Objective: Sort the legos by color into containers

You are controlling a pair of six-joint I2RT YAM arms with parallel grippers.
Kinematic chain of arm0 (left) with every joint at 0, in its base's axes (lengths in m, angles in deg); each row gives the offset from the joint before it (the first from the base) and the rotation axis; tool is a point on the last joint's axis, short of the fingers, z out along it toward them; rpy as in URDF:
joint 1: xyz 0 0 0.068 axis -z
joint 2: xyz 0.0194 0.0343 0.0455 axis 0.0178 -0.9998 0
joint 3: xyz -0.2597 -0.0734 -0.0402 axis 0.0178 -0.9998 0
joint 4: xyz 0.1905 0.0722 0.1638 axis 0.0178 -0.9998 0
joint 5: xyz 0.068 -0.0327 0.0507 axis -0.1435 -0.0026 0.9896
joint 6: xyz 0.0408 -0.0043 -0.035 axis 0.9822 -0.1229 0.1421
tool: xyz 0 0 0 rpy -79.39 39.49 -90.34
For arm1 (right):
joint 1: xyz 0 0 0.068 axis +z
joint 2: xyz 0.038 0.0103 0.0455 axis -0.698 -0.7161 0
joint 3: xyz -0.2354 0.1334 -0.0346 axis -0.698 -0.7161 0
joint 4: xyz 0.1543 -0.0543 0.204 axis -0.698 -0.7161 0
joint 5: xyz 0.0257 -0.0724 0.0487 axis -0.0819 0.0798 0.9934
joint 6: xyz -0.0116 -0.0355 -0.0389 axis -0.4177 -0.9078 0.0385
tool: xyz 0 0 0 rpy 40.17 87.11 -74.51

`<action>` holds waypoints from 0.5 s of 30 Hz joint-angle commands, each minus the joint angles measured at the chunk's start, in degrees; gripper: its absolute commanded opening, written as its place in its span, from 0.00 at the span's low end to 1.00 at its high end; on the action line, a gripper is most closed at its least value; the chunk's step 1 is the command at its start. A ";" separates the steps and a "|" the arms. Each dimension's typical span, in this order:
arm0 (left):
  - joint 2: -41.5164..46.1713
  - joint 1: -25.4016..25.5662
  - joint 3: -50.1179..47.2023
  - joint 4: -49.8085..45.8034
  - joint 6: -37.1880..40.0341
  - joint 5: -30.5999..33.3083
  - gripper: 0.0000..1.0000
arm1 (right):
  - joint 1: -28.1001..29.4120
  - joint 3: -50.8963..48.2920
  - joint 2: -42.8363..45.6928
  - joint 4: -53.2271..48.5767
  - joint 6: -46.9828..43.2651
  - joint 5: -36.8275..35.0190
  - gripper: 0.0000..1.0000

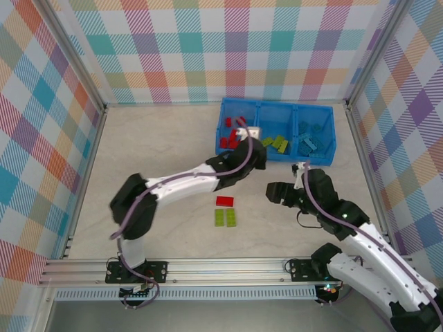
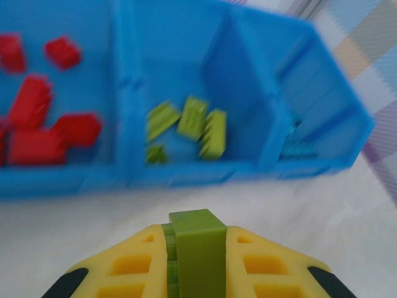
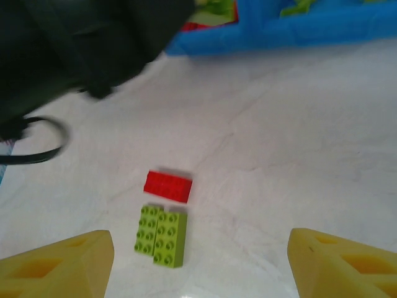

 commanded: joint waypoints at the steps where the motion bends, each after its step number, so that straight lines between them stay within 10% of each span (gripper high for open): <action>1: -8.83 -1.92 8.28 4.00 5.69 0.10 0.14 | 0.04 1.95 2.46 -1.38 0.54 -5.74 0.75; 7: -21.84 -3.58 25.21 1.06 7.97 -1.90 0.17 | 0.05 2.58 4.62 -6.41 1.45 -5.43 0.75; 15: -20.05 -4.03 29.54 -1.49 6.64 -1.99 0.46 | 0.06 1.64 5.09 -6.76 2.30 -4.58 0.75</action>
